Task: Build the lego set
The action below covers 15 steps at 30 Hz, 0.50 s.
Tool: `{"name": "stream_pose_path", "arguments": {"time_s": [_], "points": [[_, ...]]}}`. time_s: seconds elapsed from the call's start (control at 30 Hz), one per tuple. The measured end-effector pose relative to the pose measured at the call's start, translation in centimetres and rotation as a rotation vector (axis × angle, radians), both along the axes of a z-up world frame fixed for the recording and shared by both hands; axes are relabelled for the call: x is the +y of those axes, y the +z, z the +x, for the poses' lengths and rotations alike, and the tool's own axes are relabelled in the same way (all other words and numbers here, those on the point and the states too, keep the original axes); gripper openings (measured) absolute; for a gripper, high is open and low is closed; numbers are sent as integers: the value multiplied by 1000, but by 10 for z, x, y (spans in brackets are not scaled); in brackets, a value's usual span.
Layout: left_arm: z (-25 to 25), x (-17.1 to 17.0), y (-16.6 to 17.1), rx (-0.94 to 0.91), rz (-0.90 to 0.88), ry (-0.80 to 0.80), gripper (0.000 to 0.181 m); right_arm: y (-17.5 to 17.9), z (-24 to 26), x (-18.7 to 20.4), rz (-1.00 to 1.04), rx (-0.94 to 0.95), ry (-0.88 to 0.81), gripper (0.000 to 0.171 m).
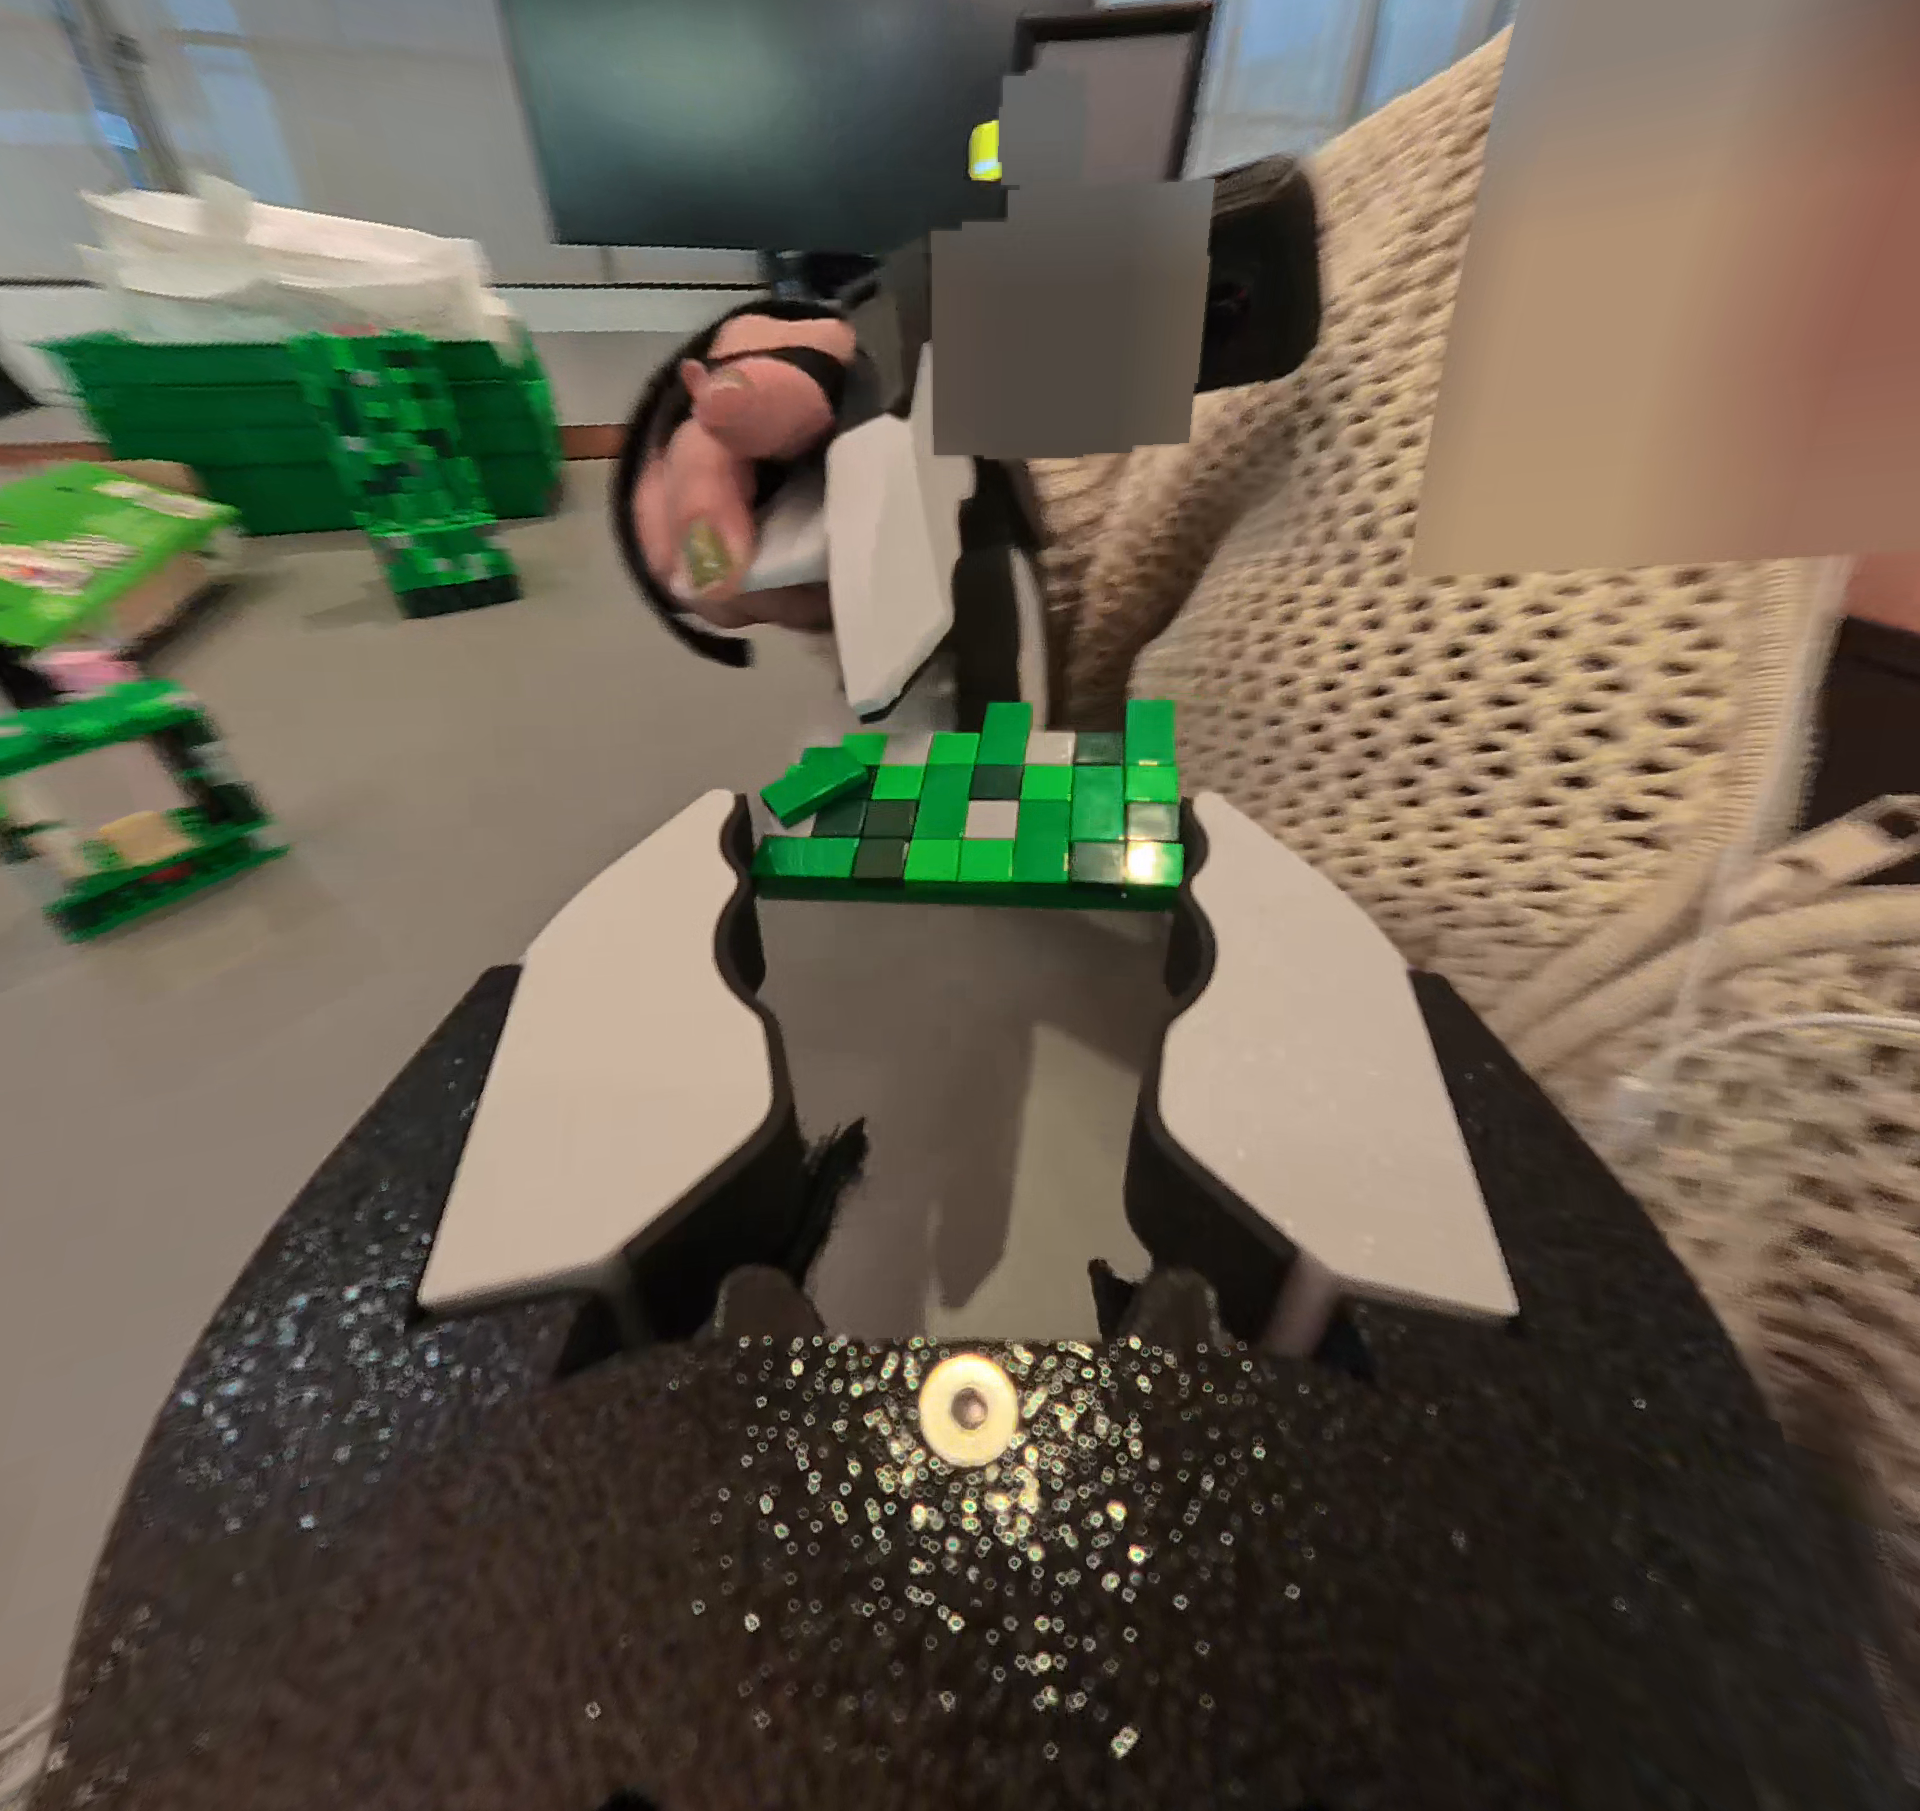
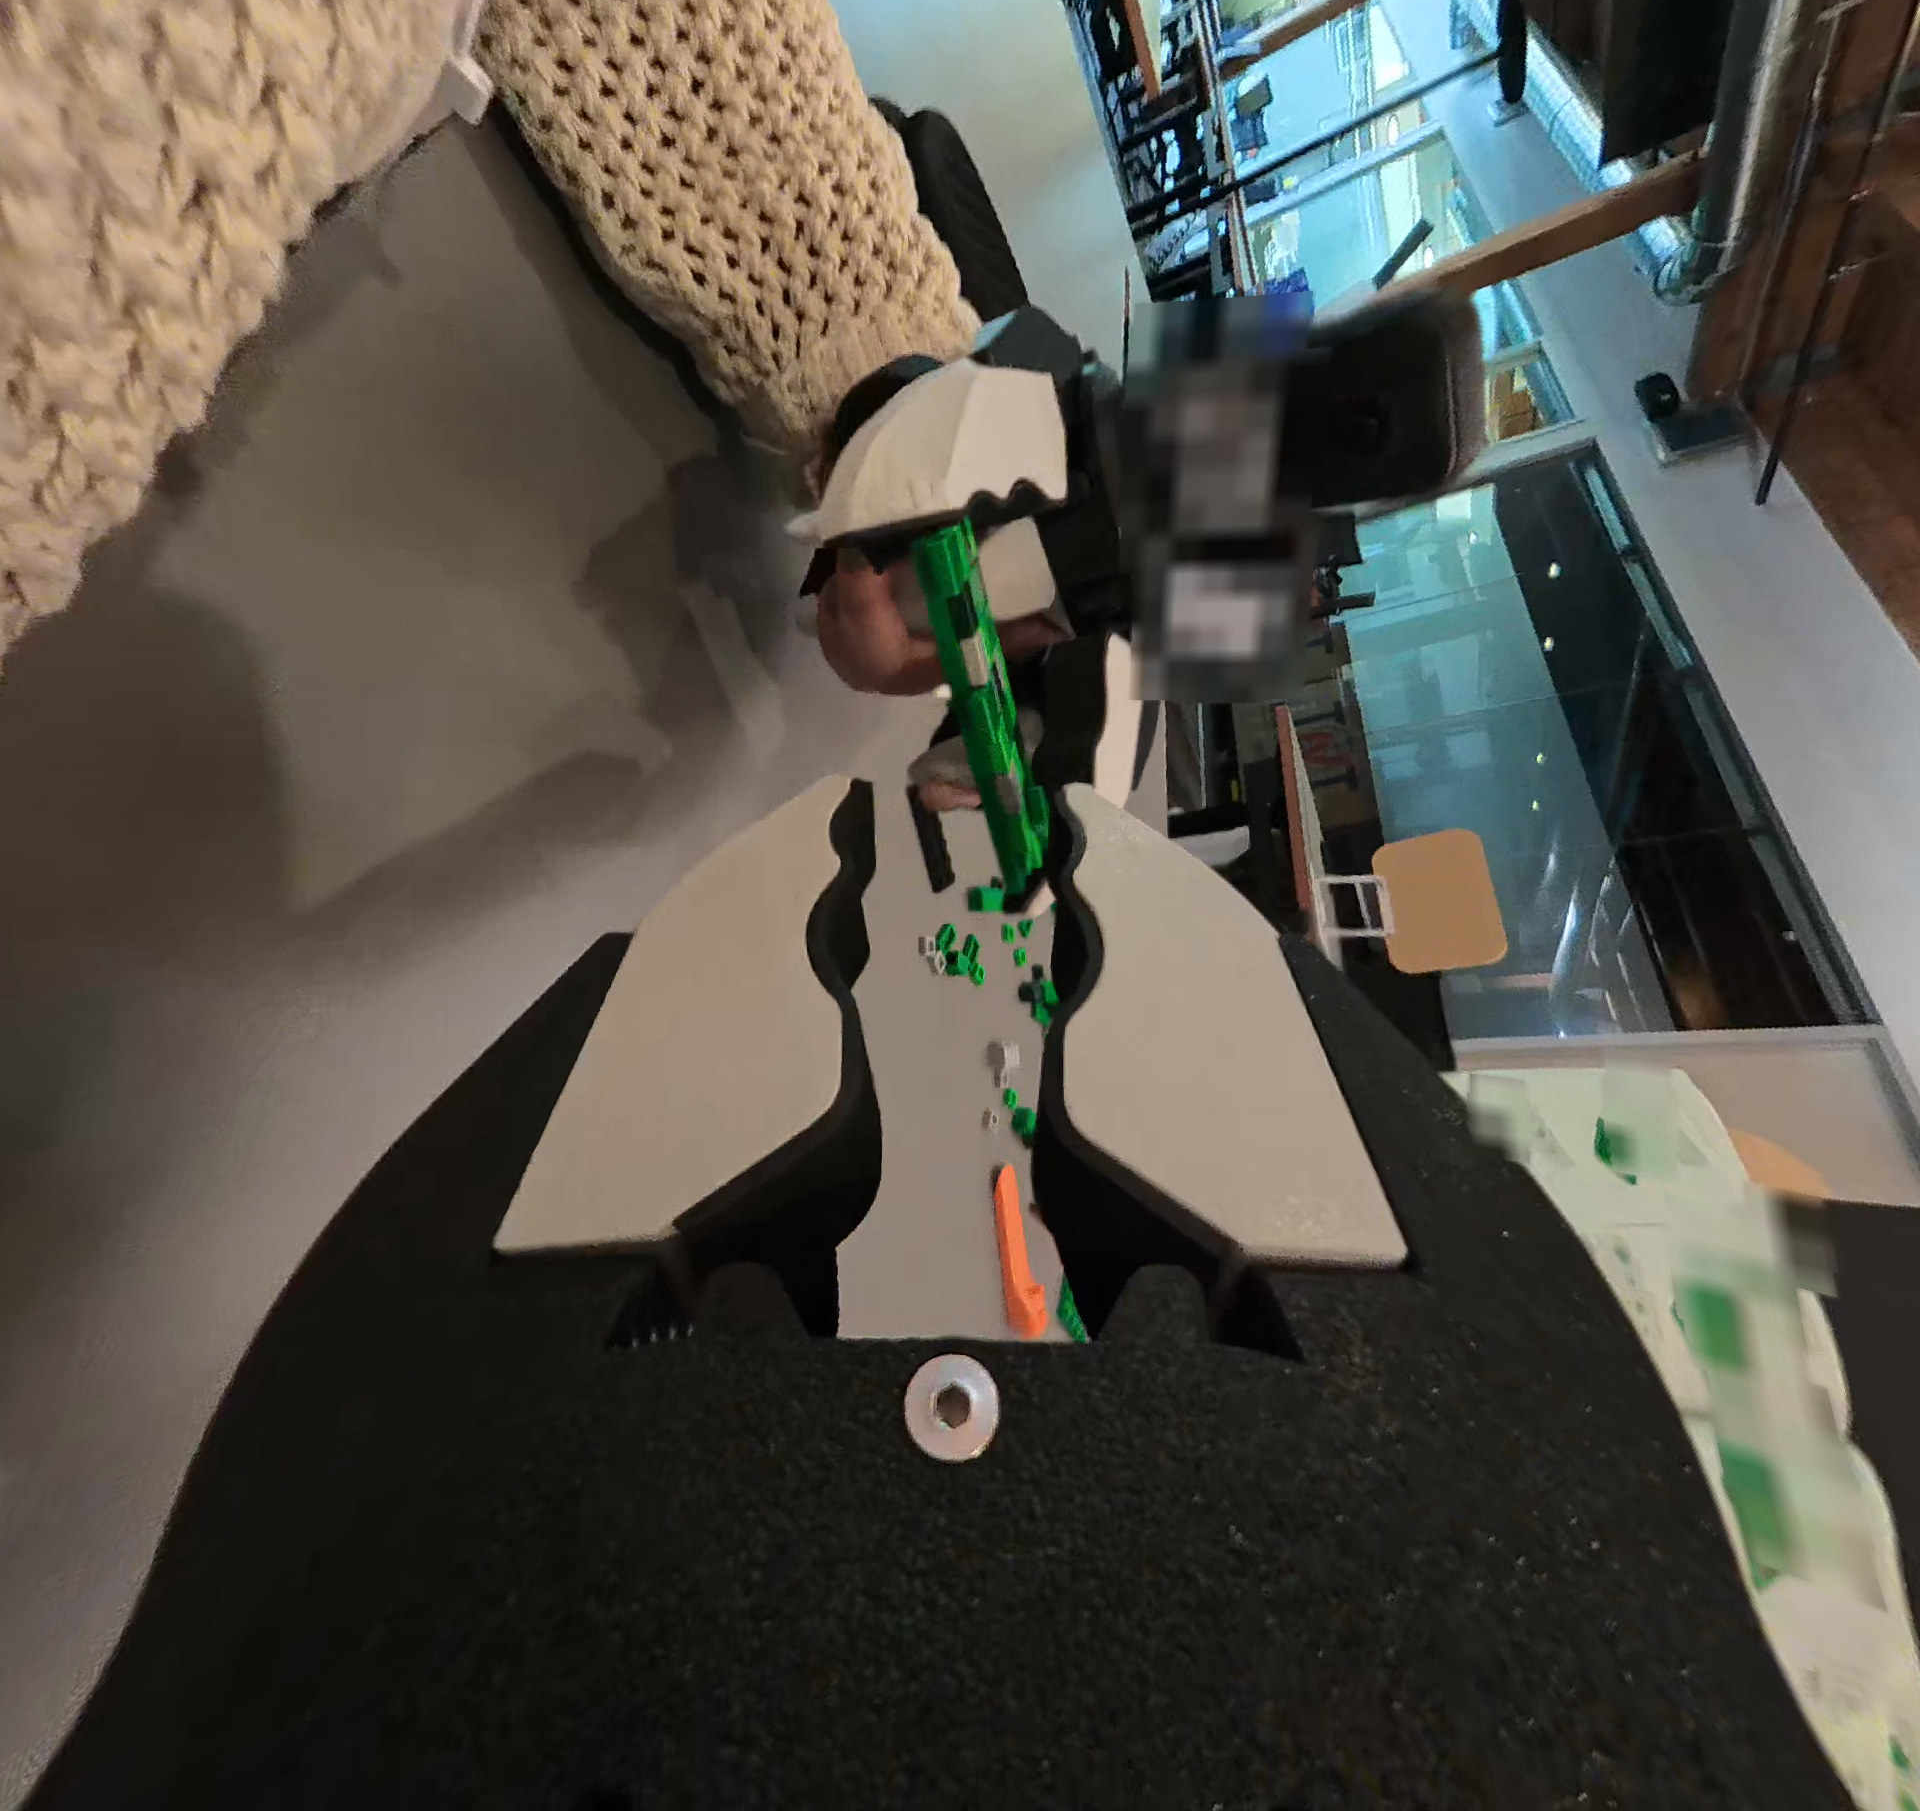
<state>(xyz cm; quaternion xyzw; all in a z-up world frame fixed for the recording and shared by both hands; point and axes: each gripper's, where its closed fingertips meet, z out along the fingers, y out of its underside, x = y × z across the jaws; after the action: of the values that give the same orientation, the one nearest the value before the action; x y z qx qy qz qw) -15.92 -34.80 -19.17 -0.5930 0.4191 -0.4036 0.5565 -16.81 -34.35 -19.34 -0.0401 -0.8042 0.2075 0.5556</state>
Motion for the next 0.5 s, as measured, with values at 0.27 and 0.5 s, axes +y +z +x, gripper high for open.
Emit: {"name": "stream_pose_path", "arguments": {"time_s": [0.27,0.5], "points": [[-24,37,-7,161,137,331,76,19,-13,50,-639,-200,-354,6],[-21,44,-21,253,168,384,76,2,-40,47,-749,-411,-502,12]]}}
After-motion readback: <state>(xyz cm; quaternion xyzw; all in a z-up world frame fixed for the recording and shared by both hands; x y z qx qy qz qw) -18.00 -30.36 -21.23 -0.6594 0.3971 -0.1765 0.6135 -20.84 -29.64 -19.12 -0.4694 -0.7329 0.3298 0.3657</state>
